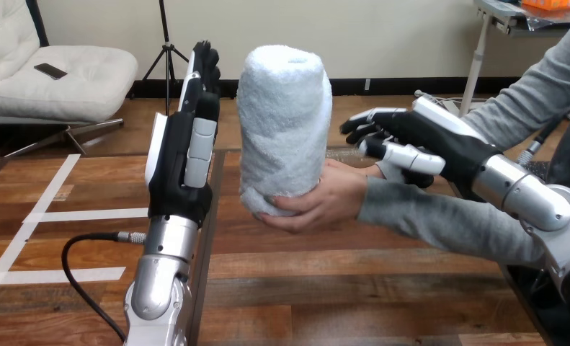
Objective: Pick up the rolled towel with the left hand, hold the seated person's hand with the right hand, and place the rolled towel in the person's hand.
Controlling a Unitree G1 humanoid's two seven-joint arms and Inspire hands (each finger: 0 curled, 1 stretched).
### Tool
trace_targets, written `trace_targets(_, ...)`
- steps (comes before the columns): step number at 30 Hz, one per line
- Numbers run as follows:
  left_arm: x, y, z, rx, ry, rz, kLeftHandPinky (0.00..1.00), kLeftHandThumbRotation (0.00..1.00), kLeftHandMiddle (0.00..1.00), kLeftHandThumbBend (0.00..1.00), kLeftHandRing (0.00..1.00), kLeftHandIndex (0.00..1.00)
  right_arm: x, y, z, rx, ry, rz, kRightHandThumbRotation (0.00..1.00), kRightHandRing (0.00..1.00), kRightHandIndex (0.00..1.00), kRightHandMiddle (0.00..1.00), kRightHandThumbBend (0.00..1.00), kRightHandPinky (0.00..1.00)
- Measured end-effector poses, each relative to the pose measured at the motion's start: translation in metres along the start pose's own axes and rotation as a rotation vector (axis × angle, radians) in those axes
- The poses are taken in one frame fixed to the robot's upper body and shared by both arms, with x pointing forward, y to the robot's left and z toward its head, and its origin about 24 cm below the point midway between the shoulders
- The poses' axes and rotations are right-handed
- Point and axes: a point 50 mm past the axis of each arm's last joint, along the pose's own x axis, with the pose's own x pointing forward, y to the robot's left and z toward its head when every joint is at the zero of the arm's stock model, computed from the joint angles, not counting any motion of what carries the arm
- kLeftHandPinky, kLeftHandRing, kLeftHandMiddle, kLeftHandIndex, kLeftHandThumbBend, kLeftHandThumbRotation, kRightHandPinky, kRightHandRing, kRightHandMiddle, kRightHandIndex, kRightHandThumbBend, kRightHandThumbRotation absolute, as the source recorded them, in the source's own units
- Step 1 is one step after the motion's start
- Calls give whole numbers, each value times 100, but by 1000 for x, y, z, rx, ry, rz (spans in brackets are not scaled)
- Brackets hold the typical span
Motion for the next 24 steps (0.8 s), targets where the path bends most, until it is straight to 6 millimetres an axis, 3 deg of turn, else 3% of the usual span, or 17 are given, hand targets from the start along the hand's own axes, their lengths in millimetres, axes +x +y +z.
trace_targets(24,-22,5,2,-22,3,8,100,100,99,100,100,99,-26,19,3,282,-187,-145,100,88,89,88,100,86)
